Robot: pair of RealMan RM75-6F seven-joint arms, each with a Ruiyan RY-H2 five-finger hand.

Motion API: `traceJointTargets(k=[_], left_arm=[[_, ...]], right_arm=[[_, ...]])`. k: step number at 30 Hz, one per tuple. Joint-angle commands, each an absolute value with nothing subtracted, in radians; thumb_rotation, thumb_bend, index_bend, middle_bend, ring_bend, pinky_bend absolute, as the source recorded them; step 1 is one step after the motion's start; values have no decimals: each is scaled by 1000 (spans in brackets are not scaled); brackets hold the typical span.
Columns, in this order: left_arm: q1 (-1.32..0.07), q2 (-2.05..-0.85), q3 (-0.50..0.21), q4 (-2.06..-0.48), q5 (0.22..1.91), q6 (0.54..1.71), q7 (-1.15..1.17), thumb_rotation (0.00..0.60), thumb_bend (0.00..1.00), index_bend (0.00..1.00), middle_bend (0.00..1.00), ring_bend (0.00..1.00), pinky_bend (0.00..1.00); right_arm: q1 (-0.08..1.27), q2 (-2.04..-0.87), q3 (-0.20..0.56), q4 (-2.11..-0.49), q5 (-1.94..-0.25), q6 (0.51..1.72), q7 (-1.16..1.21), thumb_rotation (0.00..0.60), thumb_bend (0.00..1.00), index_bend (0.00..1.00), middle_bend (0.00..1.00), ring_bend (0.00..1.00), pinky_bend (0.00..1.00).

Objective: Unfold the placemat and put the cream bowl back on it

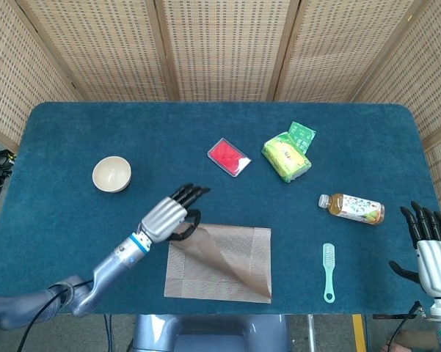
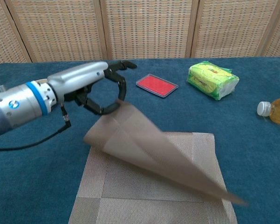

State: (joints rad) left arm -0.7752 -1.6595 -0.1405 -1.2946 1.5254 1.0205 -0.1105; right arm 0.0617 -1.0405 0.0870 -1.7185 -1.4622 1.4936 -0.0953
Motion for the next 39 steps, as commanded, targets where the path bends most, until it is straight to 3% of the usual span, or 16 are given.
traceJointTargets(k=[1,13,15,17,19,28,34,39], left_arm=[[-831,-1704,-250,-1146,1392,939,-128,600,567,797,0,0,0],[-864,-1847,-300,-753,1263,871,-218,600,559,763,0,0,0],[-868,-1858,-300,-721,1263,866,-242,600,508,643,0,0,0],[-871,-1856,-301,-706,1258,846,-276,600,225,230,0,0,0],[-870,-1841,-310,-709,1254,848,-298,600,20,8,0,0,0],[-815,-1699,-301,-880,1316,1003,-296,600,0,0,0,0,0],[-702,-1525,-285,-1134,1285,1118,-82,600,0,0,0,0,0],[-546,-1354,-264,-1473,1194,1262,140,600,0,0,0,0,0]], right_arm=[[64,-1041,88,-1717,-1459,1490,-95,600,0,0,0,0,0],[72,-1049,91,-1714,-1435,1468,-113,600,0,0,0,0,0],[73,-1051,92,-1714,-1432,1466,-116,600,0,0,0,0,0],[75,-1053,92,-1713,-1430,1465,-121,600,0,0,0,0,0],[75,-1056,92,-1713,-1430,1464,-124,600,0,0,0,0,0],[81,-1068,85,-1700,-1455,1466,-131,600,0,0,0,0,0],[112,-1095,70,-1666,-1506,1435,-162,600,0,24,0,0,0],[182,-1124,41,-1596,-1609,1360,-195,600,0,73,0,0,0]])
